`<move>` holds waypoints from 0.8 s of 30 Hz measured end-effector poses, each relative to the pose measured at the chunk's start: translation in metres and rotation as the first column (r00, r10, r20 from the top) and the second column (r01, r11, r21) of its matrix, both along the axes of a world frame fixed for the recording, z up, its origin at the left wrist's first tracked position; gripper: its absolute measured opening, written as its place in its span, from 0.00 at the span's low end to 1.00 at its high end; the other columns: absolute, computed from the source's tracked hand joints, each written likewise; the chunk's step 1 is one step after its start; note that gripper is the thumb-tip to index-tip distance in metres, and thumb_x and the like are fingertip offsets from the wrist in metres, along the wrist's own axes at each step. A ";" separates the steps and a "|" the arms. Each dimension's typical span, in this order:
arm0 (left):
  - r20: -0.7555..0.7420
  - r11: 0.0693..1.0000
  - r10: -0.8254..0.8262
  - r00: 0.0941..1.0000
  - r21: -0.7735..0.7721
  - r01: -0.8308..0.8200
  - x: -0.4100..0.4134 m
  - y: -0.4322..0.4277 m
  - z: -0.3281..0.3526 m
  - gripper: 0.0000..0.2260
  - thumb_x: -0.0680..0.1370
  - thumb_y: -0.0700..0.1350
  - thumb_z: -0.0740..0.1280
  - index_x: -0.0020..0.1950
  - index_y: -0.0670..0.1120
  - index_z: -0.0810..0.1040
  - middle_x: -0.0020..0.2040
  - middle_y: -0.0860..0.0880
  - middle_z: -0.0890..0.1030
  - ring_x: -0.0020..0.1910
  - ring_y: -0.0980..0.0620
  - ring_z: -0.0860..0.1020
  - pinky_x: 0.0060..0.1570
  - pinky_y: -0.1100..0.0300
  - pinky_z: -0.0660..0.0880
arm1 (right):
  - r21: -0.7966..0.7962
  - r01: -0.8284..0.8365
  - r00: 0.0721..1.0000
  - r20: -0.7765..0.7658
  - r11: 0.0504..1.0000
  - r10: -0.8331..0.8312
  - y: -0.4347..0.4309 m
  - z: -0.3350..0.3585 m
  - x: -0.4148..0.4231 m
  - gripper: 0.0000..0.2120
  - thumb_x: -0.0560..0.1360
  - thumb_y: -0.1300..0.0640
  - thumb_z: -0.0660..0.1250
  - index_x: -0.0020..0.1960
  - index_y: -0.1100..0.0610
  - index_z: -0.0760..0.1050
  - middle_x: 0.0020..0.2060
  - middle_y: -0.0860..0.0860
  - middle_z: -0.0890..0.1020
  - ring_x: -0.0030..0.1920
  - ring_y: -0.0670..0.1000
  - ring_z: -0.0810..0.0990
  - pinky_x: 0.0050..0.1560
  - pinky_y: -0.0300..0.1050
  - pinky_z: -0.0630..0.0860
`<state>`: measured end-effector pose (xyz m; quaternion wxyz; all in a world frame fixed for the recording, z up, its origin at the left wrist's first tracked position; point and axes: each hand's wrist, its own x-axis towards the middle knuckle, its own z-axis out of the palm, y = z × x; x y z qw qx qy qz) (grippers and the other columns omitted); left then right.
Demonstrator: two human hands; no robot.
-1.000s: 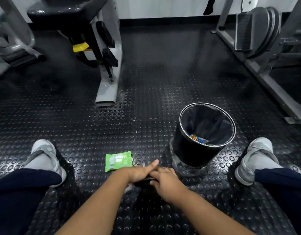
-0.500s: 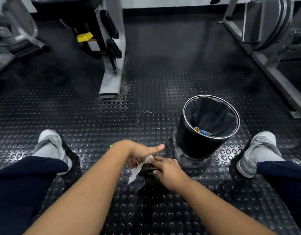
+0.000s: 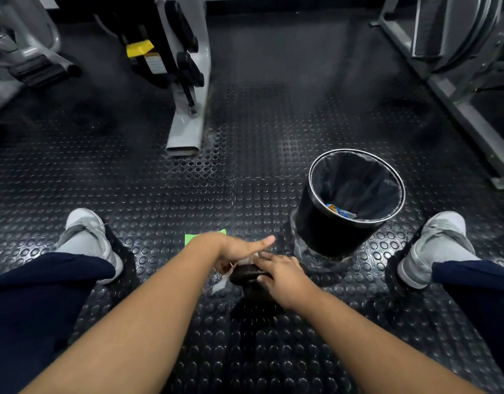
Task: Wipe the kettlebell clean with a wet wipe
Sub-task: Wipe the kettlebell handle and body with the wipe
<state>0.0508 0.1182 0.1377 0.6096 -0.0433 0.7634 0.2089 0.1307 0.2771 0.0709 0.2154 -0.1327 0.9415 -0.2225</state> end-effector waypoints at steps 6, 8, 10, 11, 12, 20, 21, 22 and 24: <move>0.029 0.998 0.059 0.998 -0.016 -0.058 -0.010 0.003 0.001 0.57 0.64 0.85 0.49 0.85 0.53 0.50 0.83 0.38 0.55 0.78 0.33 0.63 0.75 0.39 0.65 | -0.015 0.011 1.000 -0.002 1.000 -0.011 0.000 -0.002 -0.001 0.26 0.82 0.49 0.61 0.79 0.42 0.61 0.78 0.48 0.65 0.77 0.53 0.61 0.76 0.52 0.55; 0.003 0.999 0.039 0.999 0.001 -0.039 -0.001 0.000 -0.021 0.60 0.55 0.89 0.50 0.82 0.59 0.60 0.81 0.42 0.63 0.75 0.36 0.68 0.73 0.39 0.67 | -0.012 0.005 1.000 -0.006 1.000 -0.005 -0.001 0.001 0.000 0.24 0.81 0.50 0.62 0.77 0.43 0.65 0.76 0.48 0.68 0.76 0.53 0.64 0.75 0.51 0.56; -0.054 0.998 0.031 0.998 0.049 -0.029 0.007 -0.004 -0.046 0.59 0.52 0.90 0.48 0.76 0.62 0.70 0.77 0.46 0.70 0.74 0.41 0.70 0.72 0.39 0.65 | -0.019 0.003 1.000 -0.013 1.000 -0.003 0.000 0.002 -0.001 0.20 0.81 0.51 0.62 0.73 0.45 0.70 0.72 0.48 0.73 0.73 0.53 0.67 0.74 0.51 0.58; -0.092 0.997 0.043 0.995 0.070 -0.037 0.012 -0.005 -0.051 0.57 0.54 0.90 0.46 0.74 0.62 0.73 0.77 0.48 0.71 0.75 0.42 0.69 0.73 0.39 0.62 | -0.021 0.004 1.000 -0.017 1.000 -0.005 0.000 0.002 -0.001 0.19 0.81 0.51 0.62 0.71 0.46 0.72 0.70 0.48 0.73 0.72 0.53 0.68 0.73 0.51 0.59; -0.113 0.995 0.058 0.992 0.090 -0.048 0.016 -0.007 -0.051 0.55 0.56 0.90 0.44 0.73 0.62 0.74 0.76 0.48 0.72 0.75 0.43 0.68 0.74 0.38 0.61 | -0.019 0.003 1.000 -0.024 1.000 -0.003 0.000 0.002 -0.001 0.19 0.81 0.50 0.63 0.71 0.45 0.72 0.70 0.47 0.73 0.72 0.52 0.68 0.73 0.52 0.59; 0.089 0.996 0.059 0.994 0.068 -0.065 0.002 -0.010 0.004 0.64 0.54 0.89 0.50 0.83 0.54 0.57 0.84 0.41 0.55 0.81 0.37 0.56 0.78 0.37 0.55 | -0.013 0.015 1.000 0.022 1.000 -0.014 0.000 0.003 -0.002 0.25 0.82 0.50 0.62 0.78 0.43 0.62 0.79 0.51 0.62 0.79 0.55 0.59 0.78 0.55 0.52; 0.094 0.997 0.045 0.995 0.061 -0.051 -0.002 -0.009 0.008 0.65 0.54 0.89 0.51 0.84 0.52 0.57 0.83 0.40 0.57 0.80 0.36 0.59 0.78 0.38 0.58 | -0.017 0.015 1.000 0.025 1.000 -0.015 0.000 0.004 -0.001 0.26 0.82 0.50 0.62 0.78 0.43 0.62 0.79 0.51 0.62 0.79 0.55 0.58 0.78 0.55 0.51; 0.094 0.998 0.036 0.995 0.051 -0.041 -0.003 -0.006 0.013 0.65 0.54 0.89 0.52 0.84 0.52 0.56 0.82 0.38 0.58 0.79 0.36 0.62 0.78 0.39 0.59 | -0.019 0.019 0.999 0.026 1.000 -0.018 0.000 0.004 0.000 0.26 0.82 0.50 0.62 0.79 0.43 0.62 0.79 0.51 0.62 0.79 0.55 0.59 0.78 0.54 0.51; 0.056 1.000 0.021 0.998 0.022 -0.022 -0.001 0.002 0.019 0.62 0.59 0.88 0.50 0.85 0.53 0.51 0.83 0.39 0.56 0.79 0.36 0.63 0.77 0.41 0.62 | -0.020 0.022 0.999 0.024 1.000 -0.022 0.000 0.004 0.000 0.26 0.82 0.50 0.62 0.78 0.44 0.62 0.79 0.51 0.63 0.79 0.55 0.59 0.78 0.52 0.52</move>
